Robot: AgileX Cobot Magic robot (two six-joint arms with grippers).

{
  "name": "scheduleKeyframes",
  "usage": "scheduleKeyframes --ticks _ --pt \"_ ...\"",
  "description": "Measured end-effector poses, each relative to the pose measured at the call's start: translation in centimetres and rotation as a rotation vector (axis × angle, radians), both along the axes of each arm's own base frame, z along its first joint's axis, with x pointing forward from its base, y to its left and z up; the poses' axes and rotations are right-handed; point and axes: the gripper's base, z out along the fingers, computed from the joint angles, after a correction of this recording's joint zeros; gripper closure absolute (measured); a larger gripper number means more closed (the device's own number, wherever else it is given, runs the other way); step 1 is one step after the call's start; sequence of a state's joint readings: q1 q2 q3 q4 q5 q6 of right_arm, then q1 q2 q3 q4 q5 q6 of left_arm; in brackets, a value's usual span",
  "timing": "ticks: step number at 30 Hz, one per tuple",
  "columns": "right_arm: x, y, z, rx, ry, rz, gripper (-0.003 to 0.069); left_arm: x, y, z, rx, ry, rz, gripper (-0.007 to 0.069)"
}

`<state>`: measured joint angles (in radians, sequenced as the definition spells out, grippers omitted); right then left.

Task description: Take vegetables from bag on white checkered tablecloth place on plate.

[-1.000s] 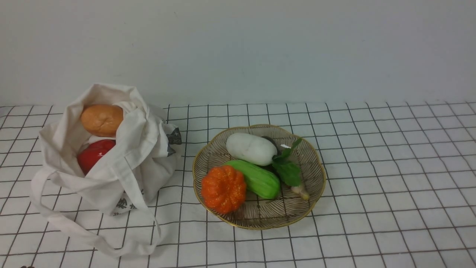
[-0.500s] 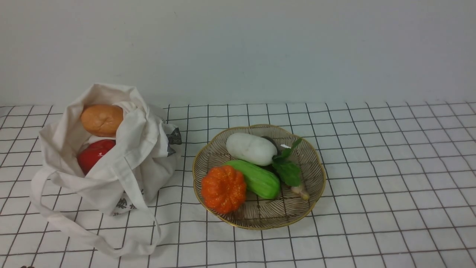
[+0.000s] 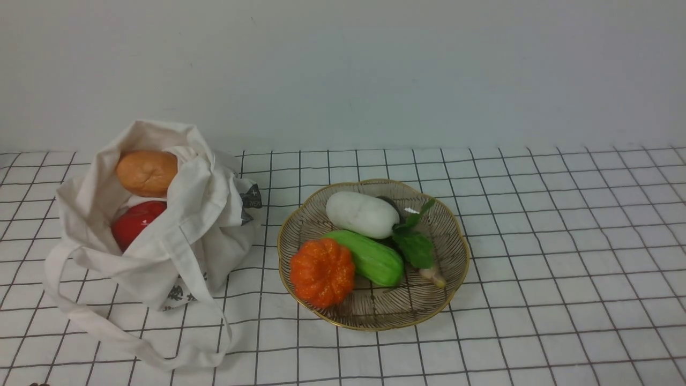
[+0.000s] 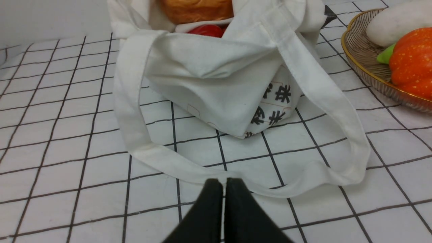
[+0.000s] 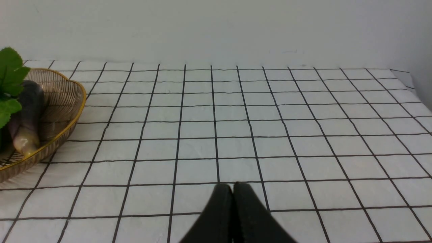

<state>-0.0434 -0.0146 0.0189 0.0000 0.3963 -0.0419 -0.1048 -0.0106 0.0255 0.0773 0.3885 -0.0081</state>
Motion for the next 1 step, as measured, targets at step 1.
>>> scheduleKeyframes --ticks 1 --pt "0.00 0.00 0.00 0.000 0.000 0.000 0.0675 0.00 0.00 0.00 0.000 0.000 0.000 0.0632"
